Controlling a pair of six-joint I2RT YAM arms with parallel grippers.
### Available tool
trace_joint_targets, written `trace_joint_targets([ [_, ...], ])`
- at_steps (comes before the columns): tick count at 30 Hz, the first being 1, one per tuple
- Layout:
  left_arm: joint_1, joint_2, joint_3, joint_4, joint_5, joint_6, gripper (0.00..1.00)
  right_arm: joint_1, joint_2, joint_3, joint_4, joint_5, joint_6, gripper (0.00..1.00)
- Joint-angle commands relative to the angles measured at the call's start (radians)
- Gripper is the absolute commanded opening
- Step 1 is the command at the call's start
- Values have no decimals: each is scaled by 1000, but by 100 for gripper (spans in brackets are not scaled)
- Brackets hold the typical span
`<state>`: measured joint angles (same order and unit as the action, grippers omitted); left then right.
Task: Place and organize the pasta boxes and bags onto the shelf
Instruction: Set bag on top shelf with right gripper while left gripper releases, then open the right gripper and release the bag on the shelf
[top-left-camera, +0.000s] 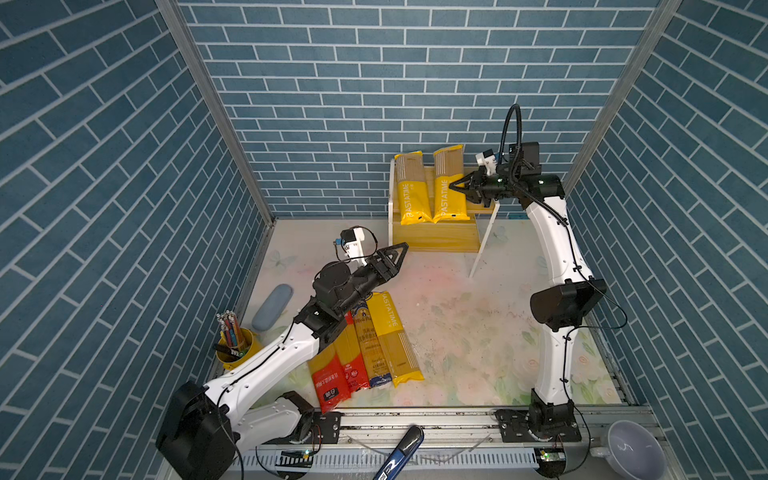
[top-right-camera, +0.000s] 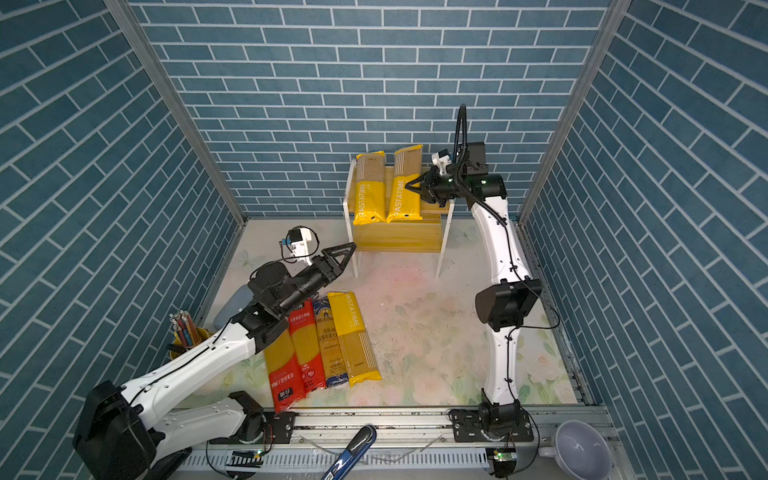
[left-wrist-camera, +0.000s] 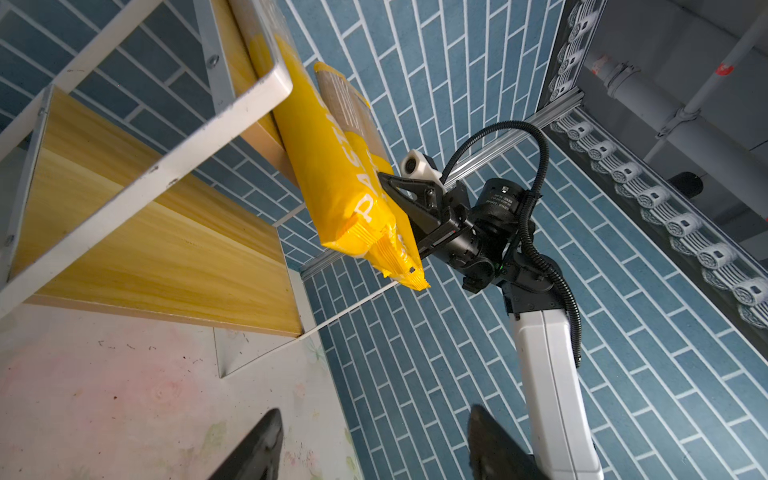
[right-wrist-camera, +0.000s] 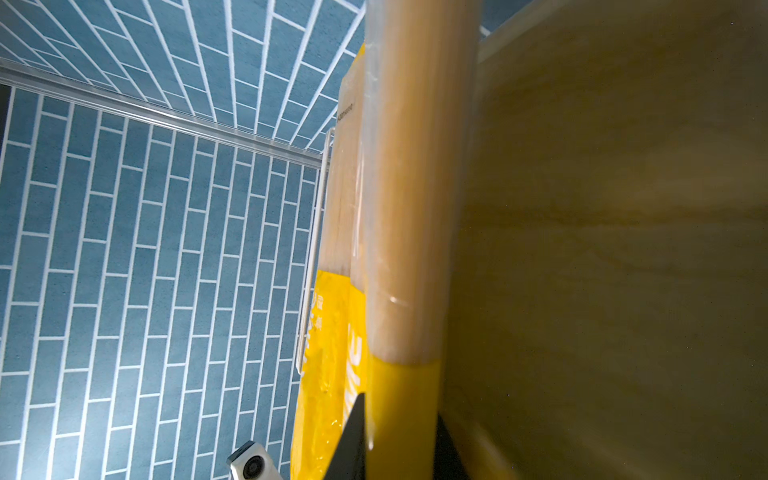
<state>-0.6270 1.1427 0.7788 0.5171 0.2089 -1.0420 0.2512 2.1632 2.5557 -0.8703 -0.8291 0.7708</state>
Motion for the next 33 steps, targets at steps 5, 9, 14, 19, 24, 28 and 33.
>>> trace_joint_targets([
  [5,-31,45,16,65,-3,6,71,43,0,23,-46,138,-181,2],
  [9,-34,47,8,72,-6,5,71,59,10,32,-50,187,-181,11],
  [14,-34,34,-16,82,-14,2,71,99,16,37,-35,260,-197,14],
  [19,-34,23,-35,83,-19,2,71,118,23,46,-3,284,-167,14],
  [24,-34,3,-50,70,-22,12,71,119,-12,-12,-8,356,-163,24],
  [28,-34,0,-61,67,-29,15,71,118,-64,-30,-10,385,-182,36],
  [33,-34,18,-59,88,-18,8,71,118,-73,20,-89,424,-217,44],
])
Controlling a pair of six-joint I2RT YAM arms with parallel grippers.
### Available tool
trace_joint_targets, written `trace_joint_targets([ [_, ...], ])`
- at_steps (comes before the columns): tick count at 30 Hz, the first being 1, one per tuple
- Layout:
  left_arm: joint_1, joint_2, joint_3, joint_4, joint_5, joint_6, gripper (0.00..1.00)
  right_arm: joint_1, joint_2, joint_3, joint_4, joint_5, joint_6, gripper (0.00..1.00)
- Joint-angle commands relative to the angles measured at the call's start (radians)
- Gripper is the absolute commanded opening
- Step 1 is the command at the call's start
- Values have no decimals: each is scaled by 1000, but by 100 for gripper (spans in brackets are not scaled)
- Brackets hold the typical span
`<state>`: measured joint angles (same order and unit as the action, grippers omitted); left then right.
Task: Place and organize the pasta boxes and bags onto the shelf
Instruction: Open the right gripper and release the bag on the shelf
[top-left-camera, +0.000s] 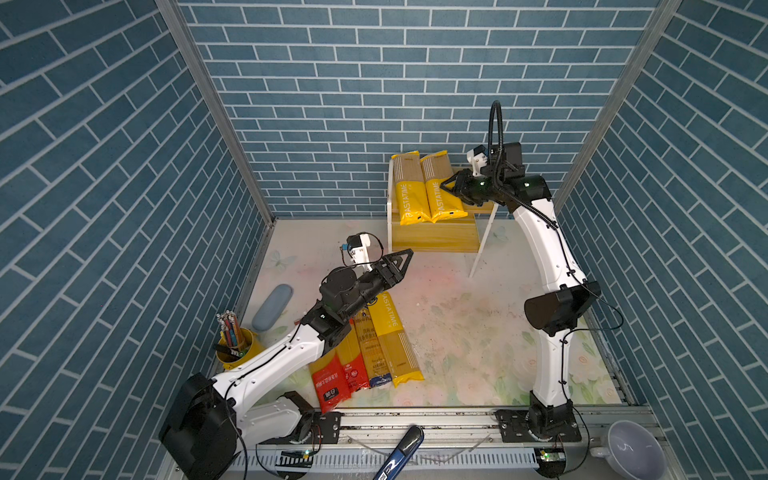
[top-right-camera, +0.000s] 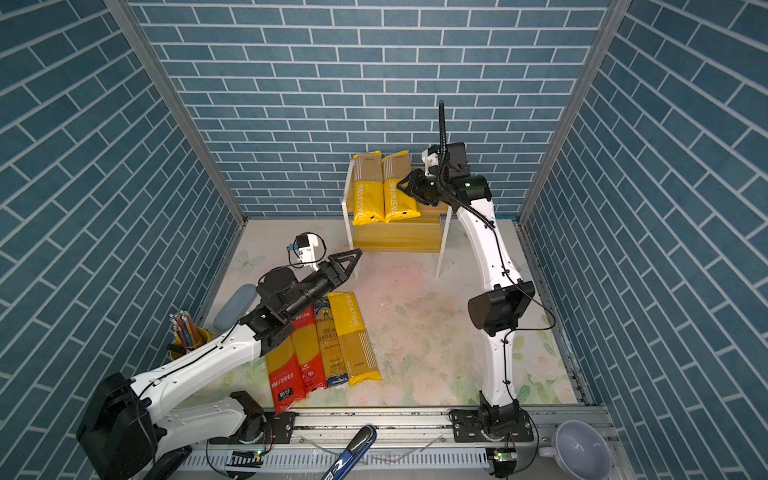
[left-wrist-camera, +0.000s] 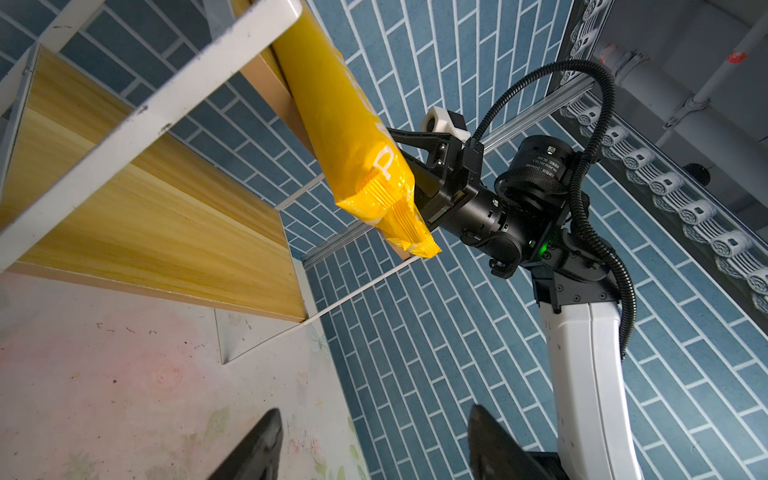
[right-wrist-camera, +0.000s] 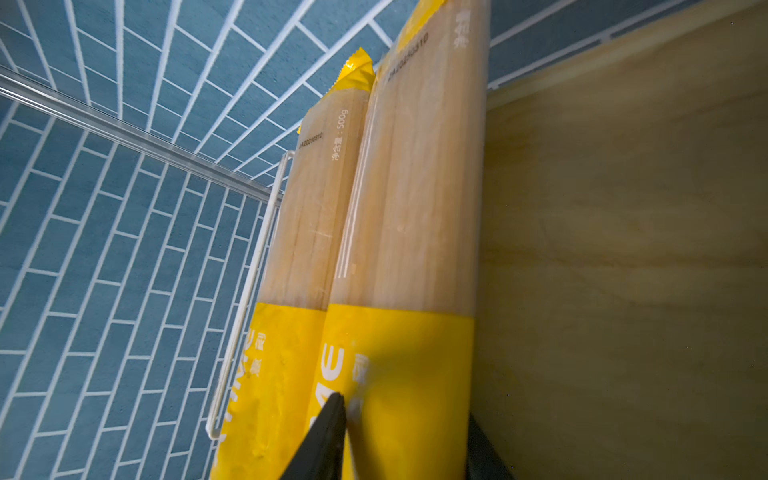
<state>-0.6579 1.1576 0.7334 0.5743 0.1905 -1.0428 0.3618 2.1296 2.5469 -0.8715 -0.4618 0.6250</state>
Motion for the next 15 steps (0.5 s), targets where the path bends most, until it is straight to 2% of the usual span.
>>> trace_joint_targets([
  [1,-3,5,-13,30,1,8,71,8,-42,33,-99,62,-76,45],
  [7,-4,-6,-12,11,1,13,71,8,-77,53,-168,127,-116,49],
  [15,-4,-7,-9,5,3,15,71,8,-111,64,-199,135,-132,50],
])
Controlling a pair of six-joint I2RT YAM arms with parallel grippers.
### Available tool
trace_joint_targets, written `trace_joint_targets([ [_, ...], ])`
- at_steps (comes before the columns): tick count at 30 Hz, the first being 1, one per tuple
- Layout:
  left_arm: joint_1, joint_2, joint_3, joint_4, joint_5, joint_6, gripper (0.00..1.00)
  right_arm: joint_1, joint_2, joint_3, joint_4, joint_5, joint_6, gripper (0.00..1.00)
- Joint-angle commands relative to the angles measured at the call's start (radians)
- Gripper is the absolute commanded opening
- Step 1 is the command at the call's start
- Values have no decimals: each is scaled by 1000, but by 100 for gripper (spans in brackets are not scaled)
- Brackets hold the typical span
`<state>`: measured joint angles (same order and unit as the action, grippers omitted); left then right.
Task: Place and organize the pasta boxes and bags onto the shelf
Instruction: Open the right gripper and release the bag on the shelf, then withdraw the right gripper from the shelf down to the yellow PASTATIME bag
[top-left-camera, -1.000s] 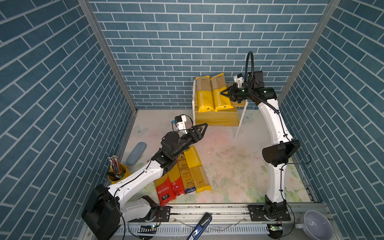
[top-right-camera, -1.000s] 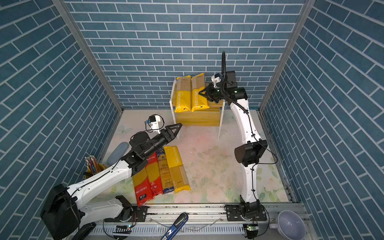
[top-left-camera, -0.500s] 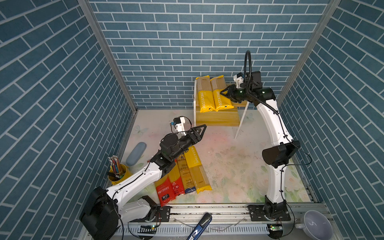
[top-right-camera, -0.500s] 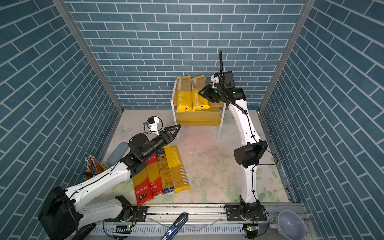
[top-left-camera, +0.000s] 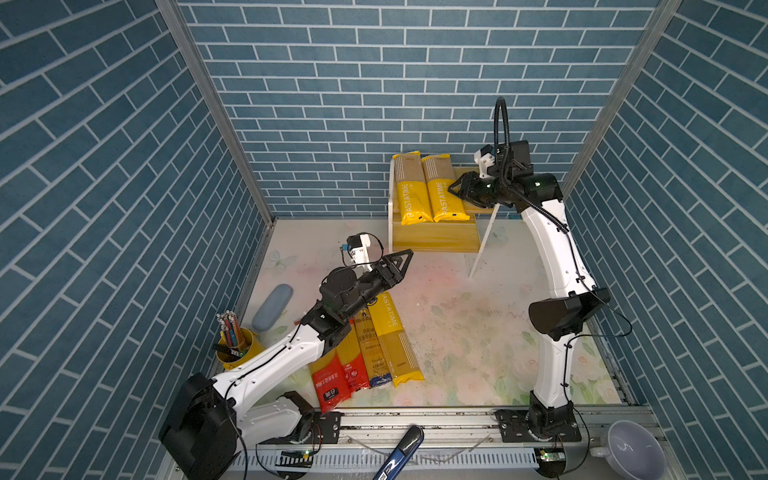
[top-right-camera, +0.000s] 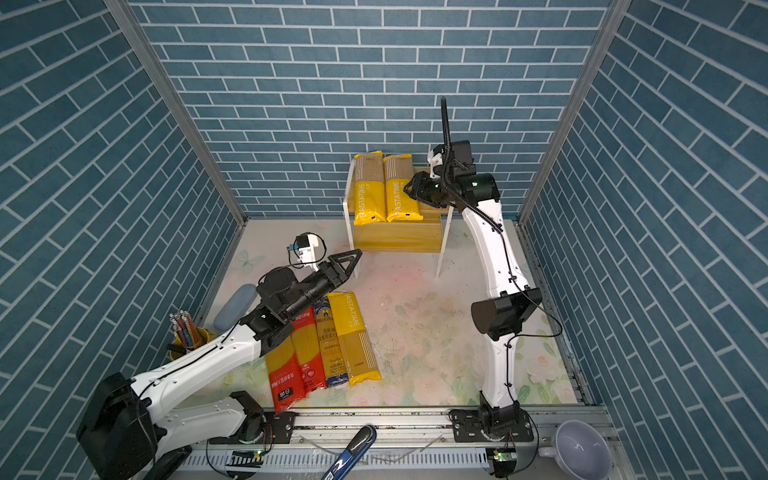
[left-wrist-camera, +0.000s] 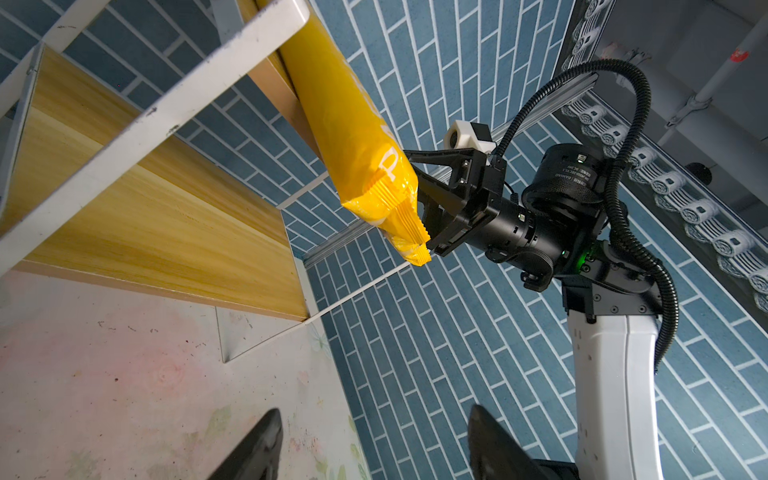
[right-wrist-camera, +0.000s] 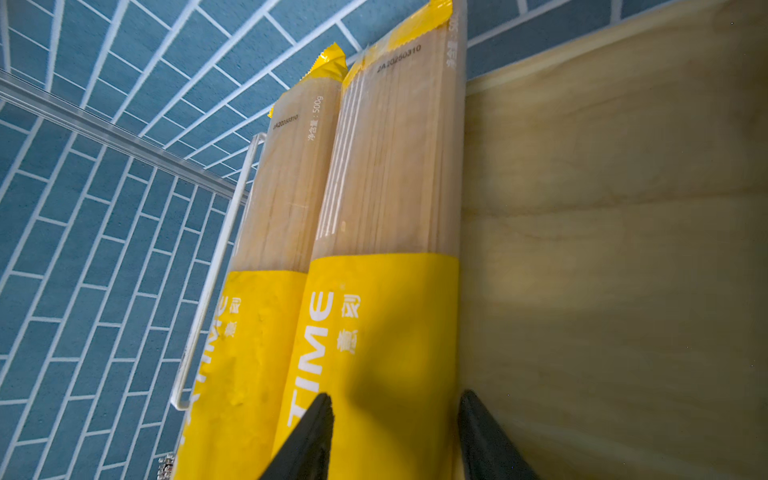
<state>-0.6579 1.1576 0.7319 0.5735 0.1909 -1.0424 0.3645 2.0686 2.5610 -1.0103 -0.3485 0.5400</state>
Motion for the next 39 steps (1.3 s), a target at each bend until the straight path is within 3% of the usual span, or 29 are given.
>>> trace_joint_targets([
  [1,-4,-14,-7,-6,2,21,71,6,-59,49,-65,22,-48,50],
  [8,-3,-154,32,-362,-119,244,72,54,-232,-121,-36,87,-87,49],
  [11,-3,-216,33,-500,-195,314,72,100,-370,-326,49,167,-101,49],
  [14,-3,-247,43,-620,-253,357,72,150,-526,-561,166,157,-82,47],
  [19,-5,-233,67,-775,-237,381,72,243,-735,-953,367,78,-13,46],
  [23,-28,-224,9,-815,-232,341,72,332,-827,-1185,436,109,44,44],
  [30,-94,-198,-91,-840,-277,244,71,459,-832,-1401,515,156,141,43],
  [39,-127,-172,-180,-852,-289,176,71,504,-622,-1638,787,77,285,41],
])
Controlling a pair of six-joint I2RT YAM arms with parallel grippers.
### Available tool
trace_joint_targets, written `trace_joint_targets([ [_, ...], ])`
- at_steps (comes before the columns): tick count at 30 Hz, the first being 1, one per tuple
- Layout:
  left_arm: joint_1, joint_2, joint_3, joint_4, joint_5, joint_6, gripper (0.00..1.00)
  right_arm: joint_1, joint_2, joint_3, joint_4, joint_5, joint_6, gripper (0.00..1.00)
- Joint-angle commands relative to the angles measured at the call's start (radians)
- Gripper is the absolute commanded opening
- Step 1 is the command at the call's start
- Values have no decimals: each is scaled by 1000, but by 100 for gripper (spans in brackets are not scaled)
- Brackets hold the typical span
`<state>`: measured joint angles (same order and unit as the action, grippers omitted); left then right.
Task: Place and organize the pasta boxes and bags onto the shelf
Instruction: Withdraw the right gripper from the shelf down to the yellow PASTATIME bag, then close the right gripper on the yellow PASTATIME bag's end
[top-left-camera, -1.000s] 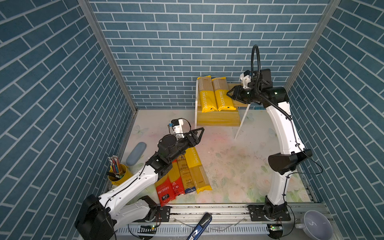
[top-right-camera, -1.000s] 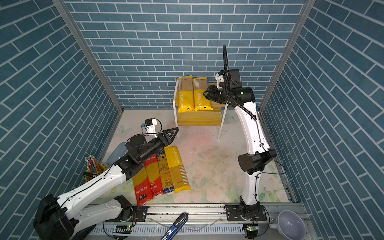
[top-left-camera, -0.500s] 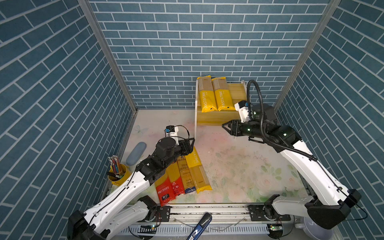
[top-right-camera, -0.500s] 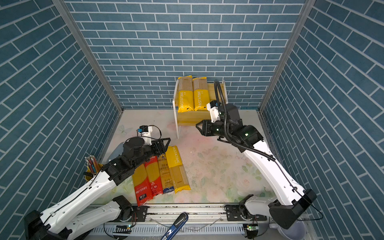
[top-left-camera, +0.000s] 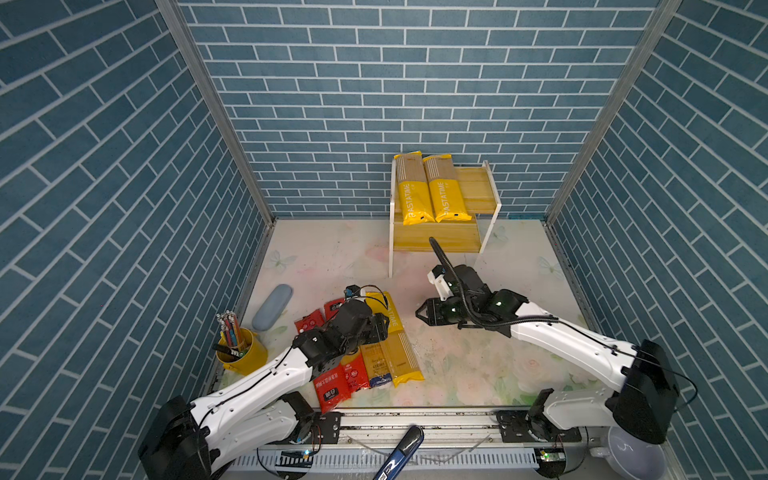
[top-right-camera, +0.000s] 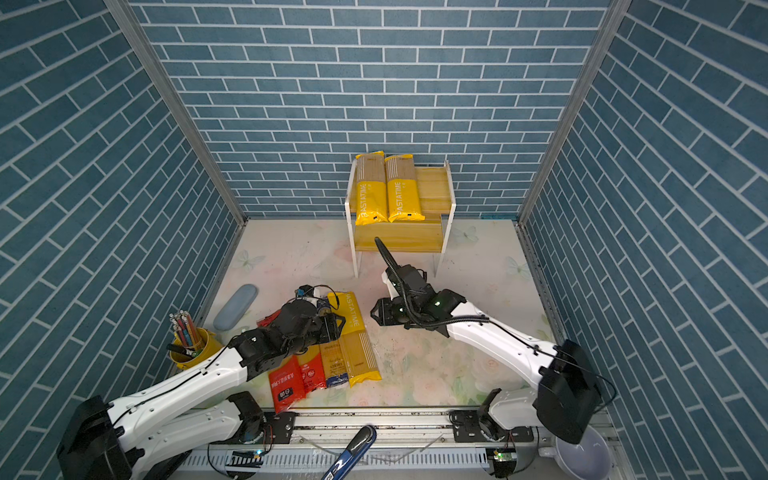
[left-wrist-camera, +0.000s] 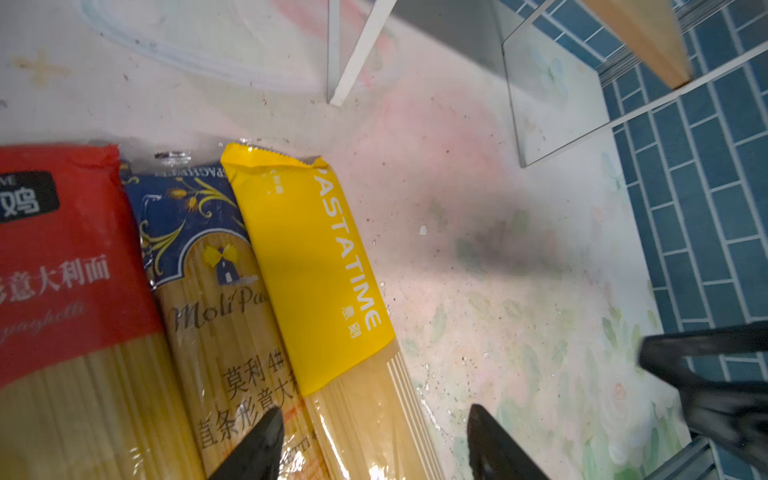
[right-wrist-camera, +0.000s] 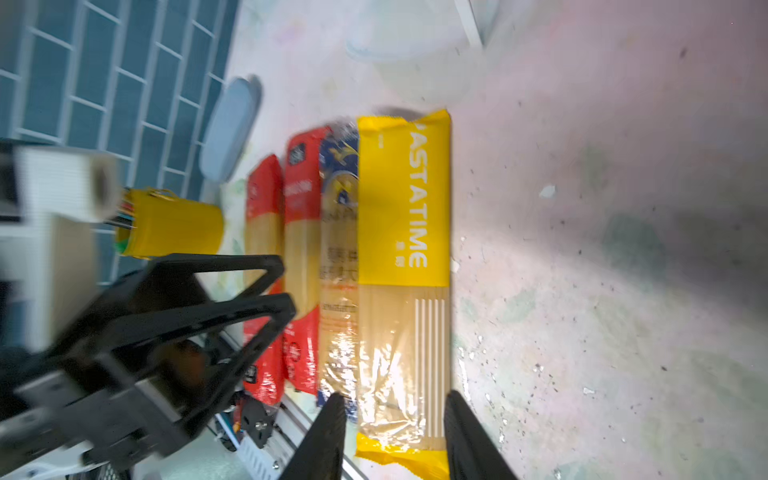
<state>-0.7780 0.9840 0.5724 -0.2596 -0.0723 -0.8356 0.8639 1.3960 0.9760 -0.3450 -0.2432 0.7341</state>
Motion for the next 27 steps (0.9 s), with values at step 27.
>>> trace_joint_targets([
  [27,-34,176,-140,162,-14,-123,69,7,424,-122,672,-438,338,50],
])
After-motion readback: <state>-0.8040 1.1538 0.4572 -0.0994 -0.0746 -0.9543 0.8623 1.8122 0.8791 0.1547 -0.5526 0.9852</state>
